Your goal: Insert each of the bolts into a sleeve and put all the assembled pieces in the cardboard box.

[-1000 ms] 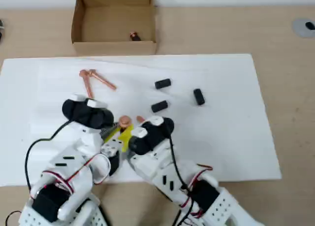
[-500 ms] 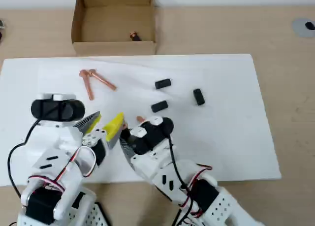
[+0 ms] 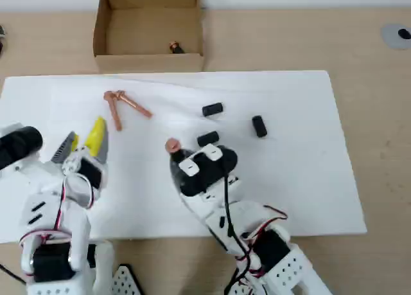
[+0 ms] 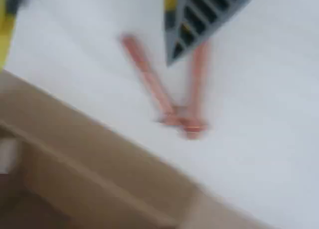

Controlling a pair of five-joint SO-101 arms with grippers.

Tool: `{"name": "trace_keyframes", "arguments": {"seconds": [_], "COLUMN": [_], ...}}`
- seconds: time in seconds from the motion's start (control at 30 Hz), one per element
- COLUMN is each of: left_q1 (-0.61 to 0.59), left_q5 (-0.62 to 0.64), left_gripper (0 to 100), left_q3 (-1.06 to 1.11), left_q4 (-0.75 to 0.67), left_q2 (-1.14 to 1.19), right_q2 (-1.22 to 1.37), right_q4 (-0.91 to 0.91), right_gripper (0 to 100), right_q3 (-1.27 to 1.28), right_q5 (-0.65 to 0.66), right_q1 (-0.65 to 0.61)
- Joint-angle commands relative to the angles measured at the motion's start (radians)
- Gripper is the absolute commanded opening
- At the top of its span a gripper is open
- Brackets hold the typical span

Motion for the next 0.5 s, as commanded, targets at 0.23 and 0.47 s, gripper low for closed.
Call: {"name": "trace_keyframes", "arguments": {"seconds": [0.23,0.47], "left_q1": [-0.038,-0.008], "left_q5": [-0.018,-0.023], "left_gripper": [22,22], "left_q3": [0.348,0.396], "left_q4": [-0.241,-0.213], "left_q2": [0.005,0.005], "right_q2": [0.17,0.734], "right_q4": [-0.144,-0.226], "right_gripper": [0.9,0.9], "right_q3": [-0.162,-0.539], "right_q5": [0.184,0.098], "right_q1": [0.139,0.208]}}
